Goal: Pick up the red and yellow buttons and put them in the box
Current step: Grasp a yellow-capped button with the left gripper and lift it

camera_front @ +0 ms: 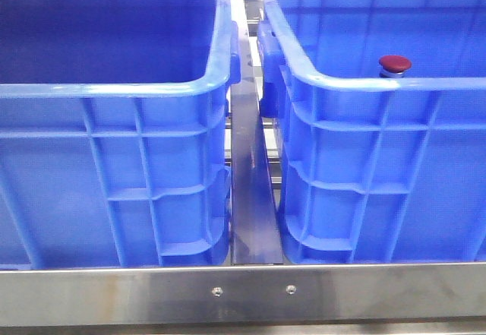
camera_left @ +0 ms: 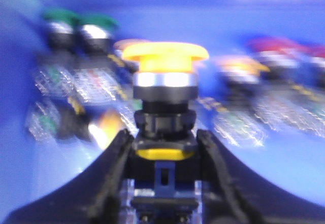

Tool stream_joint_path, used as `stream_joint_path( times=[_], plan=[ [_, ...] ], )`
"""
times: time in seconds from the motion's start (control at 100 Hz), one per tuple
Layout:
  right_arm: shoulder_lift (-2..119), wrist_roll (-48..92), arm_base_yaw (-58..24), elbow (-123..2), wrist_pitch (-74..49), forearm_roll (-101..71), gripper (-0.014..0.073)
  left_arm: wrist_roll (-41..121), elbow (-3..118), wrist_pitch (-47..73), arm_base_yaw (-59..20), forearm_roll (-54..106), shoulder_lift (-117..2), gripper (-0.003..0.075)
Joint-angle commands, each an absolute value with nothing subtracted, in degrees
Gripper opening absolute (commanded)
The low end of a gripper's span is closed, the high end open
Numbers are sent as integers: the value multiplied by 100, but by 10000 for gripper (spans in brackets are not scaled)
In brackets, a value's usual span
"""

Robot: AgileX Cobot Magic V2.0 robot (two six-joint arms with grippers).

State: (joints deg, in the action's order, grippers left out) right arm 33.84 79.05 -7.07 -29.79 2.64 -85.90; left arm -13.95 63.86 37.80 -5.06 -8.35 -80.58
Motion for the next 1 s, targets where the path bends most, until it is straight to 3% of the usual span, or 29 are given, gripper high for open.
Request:
stream_joint_path(
  times=[0.0,0.39,0.74,0.84,0.99],
  plan=[
    [3365,7941,-669,-3107,243,-8567,-68,-1439,6175,3461,-756,-711,-7372,-19],
    [3365,7941,-669,-3107,33,-8567,-68,-1439,5349,3284,-2442,-671,-5411,-19],
    [3365,7941,-669,-3107,-663,-8567,-61,-1439,5349,3239,-4117,-919,-4944,-19],
    [3365,7941,-669,-3107,-975,-8567,34,-1439,5349,3239,-4261,-941,-4978,-19],
    [3365,7941,-669,-3107,-1452,-8723,374,-1439,5349,3239,-4261,-941,-5013,-19]
  ],
)
